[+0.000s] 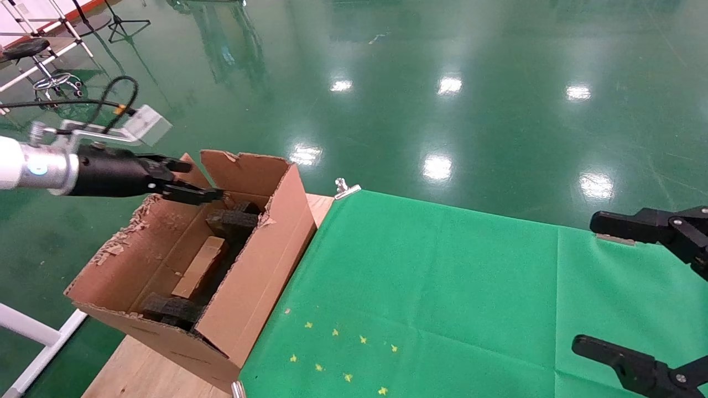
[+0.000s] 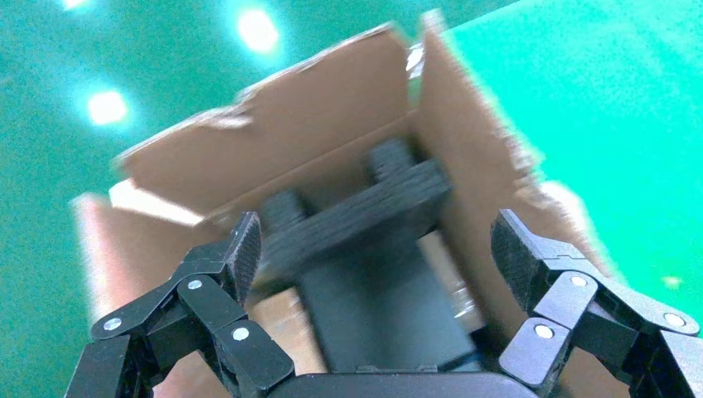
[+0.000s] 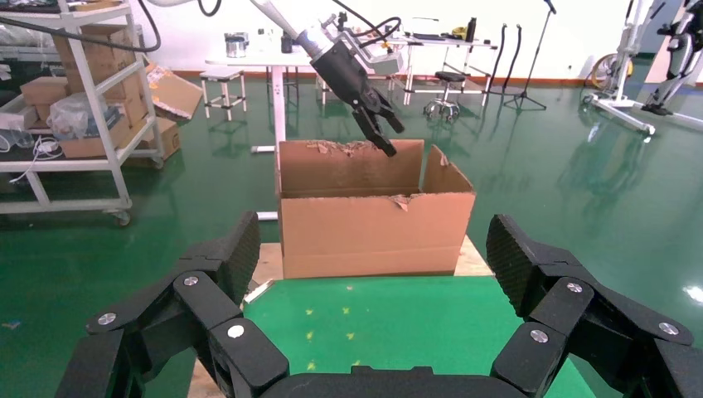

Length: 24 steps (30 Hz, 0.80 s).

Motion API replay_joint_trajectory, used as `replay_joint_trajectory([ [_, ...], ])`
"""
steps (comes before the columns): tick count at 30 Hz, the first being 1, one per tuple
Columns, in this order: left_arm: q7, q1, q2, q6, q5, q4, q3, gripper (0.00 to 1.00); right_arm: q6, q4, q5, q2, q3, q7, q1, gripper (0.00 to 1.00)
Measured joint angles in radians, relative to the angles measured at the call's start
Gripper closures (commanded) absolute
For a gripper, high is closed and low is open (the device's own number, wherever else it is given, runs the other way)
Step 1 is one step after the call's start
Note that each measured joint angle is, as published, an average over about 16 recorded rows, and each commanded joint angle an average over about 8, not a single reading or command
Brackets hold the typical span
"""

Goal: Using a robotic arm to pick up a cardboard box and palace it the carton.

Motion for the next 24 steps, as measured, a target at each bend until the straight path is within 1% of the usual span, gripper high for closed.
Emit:
replay_joint_trajectory([
  [24, 0.003, 0.326, -0.024, 0.09, -0.445, -0.467, -0.109, 0.0, 0.0, 0.0, 0.0, 0.0, 0.0, 0.0, 0.0, 0.0],
])
